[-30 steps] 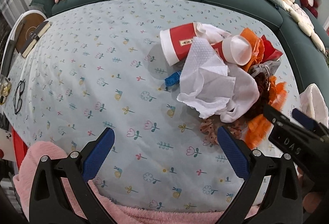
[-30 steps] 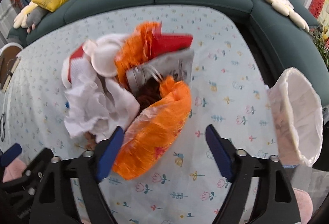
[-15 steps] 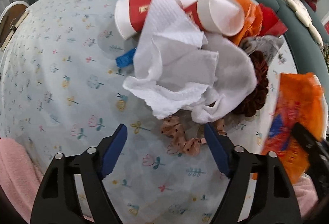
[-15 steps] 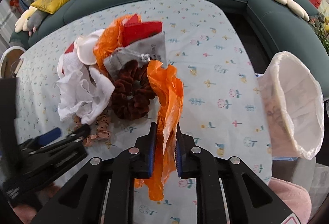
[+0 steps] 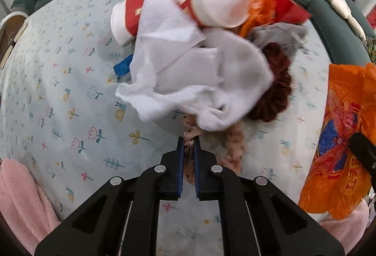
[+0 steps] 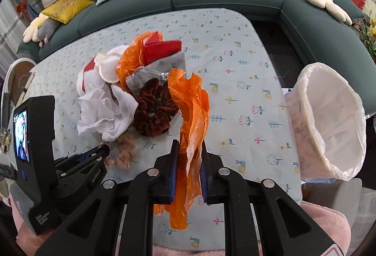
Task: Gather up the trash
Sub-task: 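Carry the orange bag and beige scrunchie over the wastebasket and open both tools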
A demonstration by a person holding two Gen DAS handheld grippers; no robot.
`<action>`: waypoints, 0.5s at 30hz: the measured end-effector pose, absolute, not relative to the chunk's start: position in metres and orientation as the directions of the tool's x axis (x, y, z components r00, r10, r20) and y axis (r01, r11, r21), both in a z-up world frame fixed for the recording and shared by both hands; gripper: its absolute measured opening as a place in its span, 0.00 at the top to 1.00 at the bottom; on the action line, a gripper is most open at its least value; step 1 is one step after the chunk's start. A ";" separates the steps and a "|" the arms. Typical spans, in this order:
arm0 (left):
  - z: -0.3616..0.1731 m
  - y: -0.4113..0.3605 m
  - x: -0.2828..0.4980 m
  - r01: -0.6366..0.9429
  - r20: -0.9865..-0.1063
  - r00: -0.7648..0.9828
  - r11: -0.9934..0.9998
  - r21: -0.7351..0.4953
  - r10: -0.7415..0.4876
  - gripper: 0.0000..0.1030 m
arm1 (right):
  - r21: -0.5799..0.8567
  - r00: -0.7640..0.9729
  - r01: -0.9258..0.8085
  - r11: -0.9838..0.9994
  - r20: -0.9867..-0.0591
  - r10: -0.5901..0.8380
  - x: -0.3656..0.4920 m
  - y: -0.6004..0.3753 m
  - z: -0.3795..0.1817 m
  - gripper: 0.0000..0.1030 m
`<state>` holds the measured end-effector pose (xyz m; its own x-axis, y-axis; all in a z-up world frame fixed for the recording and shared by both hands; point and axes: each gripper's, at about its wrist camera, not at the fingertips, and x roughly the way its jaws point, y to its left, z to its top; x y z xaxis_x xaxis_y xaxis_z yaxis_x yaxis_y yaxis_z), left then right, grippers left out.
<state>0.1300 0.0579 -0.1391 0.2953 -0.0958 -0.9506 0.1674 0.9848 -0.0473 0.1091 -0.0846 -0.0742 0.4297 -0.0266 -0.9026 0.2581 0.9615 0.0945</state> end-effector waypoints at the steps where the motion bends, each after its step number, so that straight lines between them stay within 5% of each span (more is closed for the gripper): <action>1: -0.134 0.054 0.125 0.176 -0.948 0.299 0.983 -0.053 -0.105 0.93 | 0.098 0.438 0.260 0.961 -0.899 -0.026 0.107 -0.087 -0.071 0.86; 15: -0.059 -0.028 0.084 0.349 -0.899 0.371 0.932 -0.097 -0.233 0.93 | 0.065 0.547 0.338 0.939 -0.825 -0.140 0.065 -0.144 -0.019 0.86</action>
<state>0.0838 -0.0280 -0.0591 0.3708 -0.2330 -0.8990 0.3494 0.9319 -0.0974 0.0647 -0.1439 -0.0192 0.5470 -0.1401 -0.8253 0.3381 0.9389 0.0647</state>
